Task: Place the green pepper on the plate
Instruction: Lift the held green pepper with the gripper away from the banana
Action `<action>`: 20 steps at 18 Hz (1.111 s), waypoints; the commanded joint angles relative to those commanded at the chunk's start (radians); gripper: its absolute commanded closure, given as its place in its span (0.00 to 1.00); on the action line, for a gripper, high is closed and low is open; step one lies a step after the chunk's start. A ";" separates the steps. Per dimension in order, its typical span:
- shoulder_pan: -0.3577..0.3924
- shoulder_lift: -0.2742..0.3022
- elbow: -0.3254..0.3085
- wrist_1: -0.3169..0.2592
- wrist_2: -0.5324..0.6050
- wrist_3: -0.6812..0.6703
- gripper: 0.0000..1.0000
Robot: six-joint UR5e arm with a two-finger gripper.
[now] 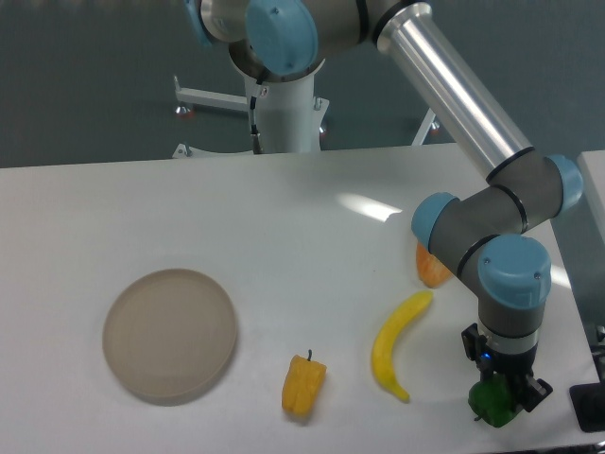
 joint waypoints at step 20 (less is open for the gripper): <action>-0.139 0.349 -0.394 -0.051 0.006 -0.397 0.70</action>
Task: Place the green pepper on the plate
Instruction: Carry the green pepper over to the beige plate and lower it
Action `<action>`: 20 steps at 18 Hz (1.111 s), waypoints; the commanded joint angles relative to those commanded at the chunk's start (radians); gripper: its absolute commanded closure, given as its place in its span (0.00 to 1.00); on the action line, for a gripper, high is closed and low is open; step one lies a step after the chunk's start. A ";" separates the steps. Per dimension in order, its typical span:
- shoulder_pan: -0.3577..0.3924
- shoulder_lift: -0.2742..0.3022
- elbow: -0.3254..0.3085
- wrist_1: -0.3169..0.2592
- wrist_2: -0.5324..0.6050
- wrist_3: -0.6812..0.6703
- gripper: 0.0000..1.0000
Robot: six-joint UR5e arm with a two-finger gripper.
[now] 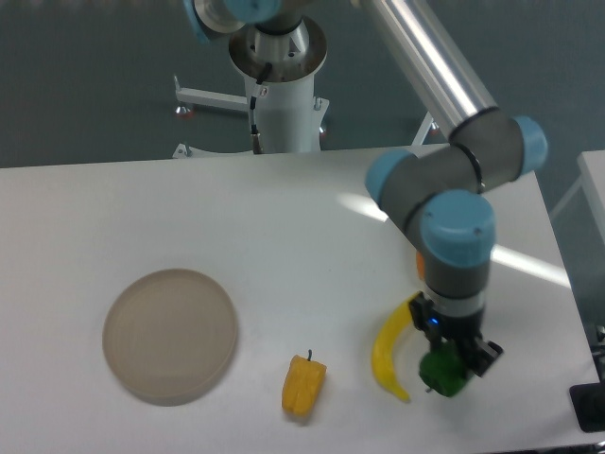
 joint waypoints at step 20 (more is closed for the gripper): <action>-0.376 0.074 -0.255 0.161 -0.052 -0.709 0.70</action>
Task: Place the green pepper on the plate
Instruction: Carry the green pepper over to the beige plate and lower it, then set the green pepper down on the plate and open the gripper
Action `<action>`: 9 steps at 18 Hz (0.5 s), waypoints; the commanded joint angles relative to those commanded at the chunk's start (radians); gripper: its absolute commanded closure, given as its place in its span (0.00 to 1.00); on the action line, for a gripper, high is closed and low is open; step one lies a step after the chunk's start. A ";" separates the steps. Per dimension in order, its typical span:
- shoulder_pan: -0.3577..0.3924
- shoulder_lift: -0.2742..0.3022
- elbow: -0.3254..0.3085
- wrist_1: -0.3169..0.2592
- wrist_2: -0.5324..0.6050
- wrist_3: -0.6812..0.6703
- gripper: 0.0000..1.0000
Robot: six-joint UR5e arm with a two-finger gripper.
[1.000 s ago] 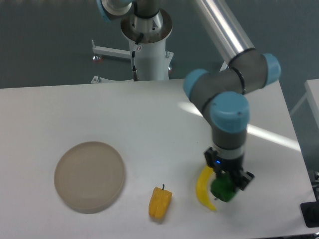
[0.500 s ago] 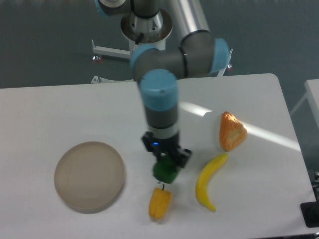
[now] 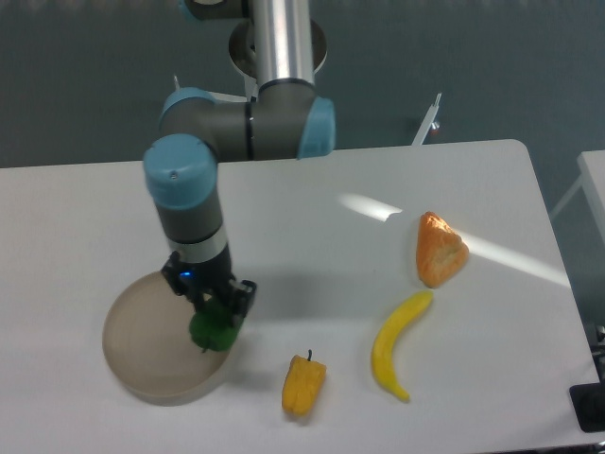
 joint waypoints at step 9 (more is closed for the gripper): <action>-0.031 -0.026 -0.014 0.000 -0.014 -0.003 0.70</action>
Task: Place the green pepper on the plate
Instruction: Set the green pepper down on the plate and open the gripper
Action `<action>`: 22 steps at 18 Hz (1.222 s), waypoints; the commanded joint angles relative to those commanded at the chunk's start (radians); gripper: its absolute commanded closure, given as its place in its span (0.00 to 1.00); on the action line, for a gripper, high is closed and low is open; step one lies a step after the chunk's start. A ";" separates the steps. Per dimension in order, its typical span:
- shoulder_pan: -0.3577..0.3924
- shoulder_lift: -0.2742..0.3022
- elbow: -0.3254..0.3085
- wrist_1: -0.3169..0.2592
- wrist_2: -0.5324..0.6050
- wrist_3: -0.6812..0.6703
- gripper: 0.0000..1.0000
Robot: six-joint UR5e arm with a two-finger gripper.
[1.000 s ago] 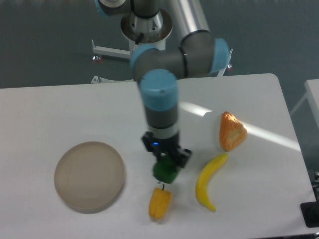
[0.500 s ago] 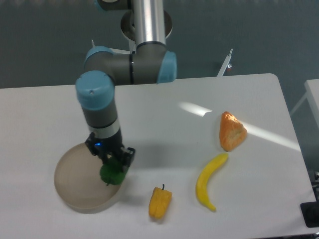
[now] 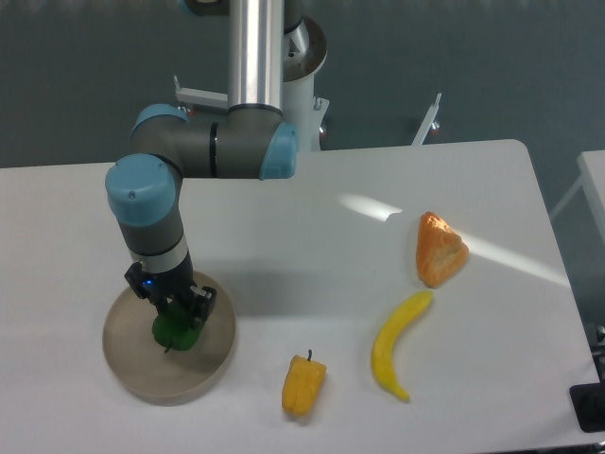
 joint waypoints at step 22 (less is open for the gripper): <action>0.003 -0.025 -0.017 0.006 -0.103 0.178 0.68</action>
